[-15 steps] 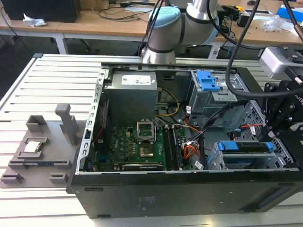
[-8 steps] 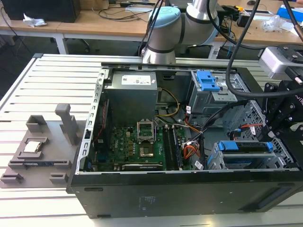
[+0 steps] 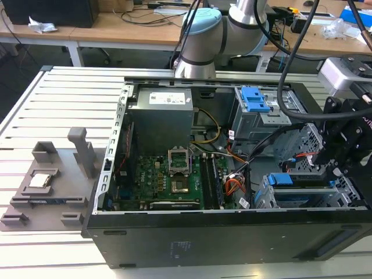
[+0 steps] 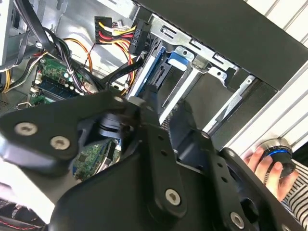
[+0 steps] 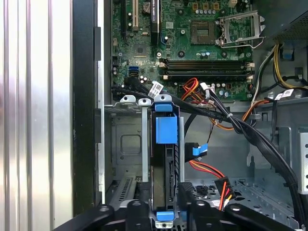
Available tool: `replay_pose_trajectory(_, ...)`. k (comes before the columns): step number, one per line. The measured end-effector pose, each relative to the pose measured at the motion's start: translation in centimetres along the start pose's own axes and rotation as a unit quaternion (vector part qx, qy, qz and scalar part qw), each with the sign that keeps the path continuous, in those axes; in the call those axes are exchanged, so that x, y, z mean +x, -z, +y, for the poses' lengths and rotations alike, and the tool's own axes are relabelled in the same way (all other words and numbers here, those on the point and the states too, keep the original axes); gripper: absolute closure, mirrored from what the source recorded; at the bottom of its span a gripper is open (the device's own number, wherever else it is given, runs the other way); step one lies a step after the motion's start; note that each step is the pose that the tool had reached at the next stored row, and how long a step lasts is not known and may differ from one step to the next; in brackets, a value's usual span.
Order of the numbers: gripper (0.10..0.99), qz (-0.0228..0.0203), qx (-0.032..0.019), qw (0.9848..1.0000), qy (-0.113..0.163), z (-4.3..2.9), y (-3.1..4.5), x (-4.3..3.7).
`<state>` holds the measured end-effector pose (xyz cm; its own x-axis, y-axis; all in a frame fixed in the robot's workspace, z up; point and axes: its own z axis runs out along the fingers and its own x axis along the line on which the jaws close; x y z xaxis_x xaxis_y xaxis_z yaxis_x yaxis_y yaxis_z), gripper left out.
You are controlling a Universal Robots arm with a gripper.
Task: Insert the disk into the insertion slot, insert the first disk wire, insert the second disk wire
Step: 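Insert the first disk wire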
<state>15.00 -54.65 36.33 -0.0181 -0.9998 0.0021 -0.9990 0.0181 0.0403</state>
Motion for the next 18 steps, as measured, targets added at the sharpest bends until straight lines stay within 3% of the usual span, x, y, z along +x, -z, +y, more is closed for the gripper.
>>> replay_pose_trajectory(1, 0.729, 0.0000, 0.0000, 1.0000, 0.000, 0.00, 0.00, 0.00)
replay_pose_trajectory(2, 0.667, 0.0001, 0.0000, 1.0000, 0.000, 0.00, 0.00, 0.00)
replay_pose_trajectory(4, 0.667, -0.0001, 0.0000, 1.0000, 0.000, -0.01, -0.01, -0.19)
replay_pose_trajectory(7, 0.667, 0.0005, 0.0000, 1.0000, 0.003, -0.13, 0.01, -2.27)
replay_pose_trajectory(11, 0.667, 0.0006, 0.0000, 1.0000, 0.005, -0.22, 0.02, -3.42)
replay_pose_trajectory(16, 0.667, 0.0007, 0.0000, 1.0000, 0.007, -0.23, 0.02, -3.52)
replay_pose_trajectory(18, 0.667, 0.0011, 0.0001, 0.9998, 0.020, -0.23, 0.01, -3.52)
